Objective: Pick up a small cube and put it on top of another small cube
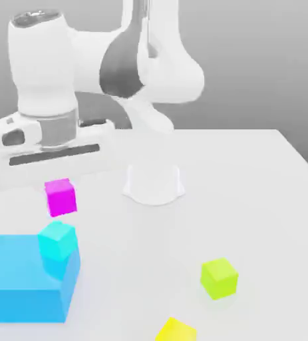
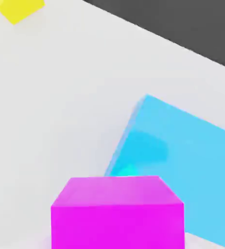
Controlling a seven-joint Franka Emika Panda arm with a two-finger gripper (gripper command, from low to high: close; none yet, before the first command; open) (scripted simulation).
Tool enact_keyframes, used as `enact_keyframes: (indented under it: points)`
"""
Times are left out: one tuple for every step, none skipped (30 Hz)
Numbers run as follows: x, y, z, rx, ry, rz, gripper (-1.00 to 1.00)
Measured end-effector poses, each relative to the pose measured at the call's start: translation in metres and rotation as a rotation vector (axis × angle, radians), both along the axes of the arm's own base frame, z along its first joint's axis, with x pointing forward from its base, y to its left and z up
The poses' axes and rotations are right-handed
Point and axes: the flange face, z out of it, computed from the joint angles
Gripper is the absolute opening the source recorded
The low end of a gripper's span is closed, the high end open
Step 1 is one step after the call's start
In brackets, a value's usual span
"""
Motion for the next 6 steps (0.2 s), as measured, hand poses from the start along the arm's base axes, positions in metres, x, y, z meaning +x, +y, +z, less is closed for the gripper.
enact_keyframes:
  points:
    - [-0.001, -0.002, -0.011, 0.000, 0.000, -0.004, -1.00]
    - [-0.002, -0.003, -0.023, -0.001, 0.000, -0.007, -1.00]
    - [-0.003, -0.003, -0.031, -0.003, 0.001, -0.008, 1.00]
    - [-0.003, -0.003, -0.031, -0.003, 0.001, -0.008, 1.00]
    - [-0.003, -0.003, -0.031, -0.003, 0.001, -0.008, 1.00]
    - [-0.003, -0.003, -0.031, -0.003, 0.001, -0.008, 1.00]
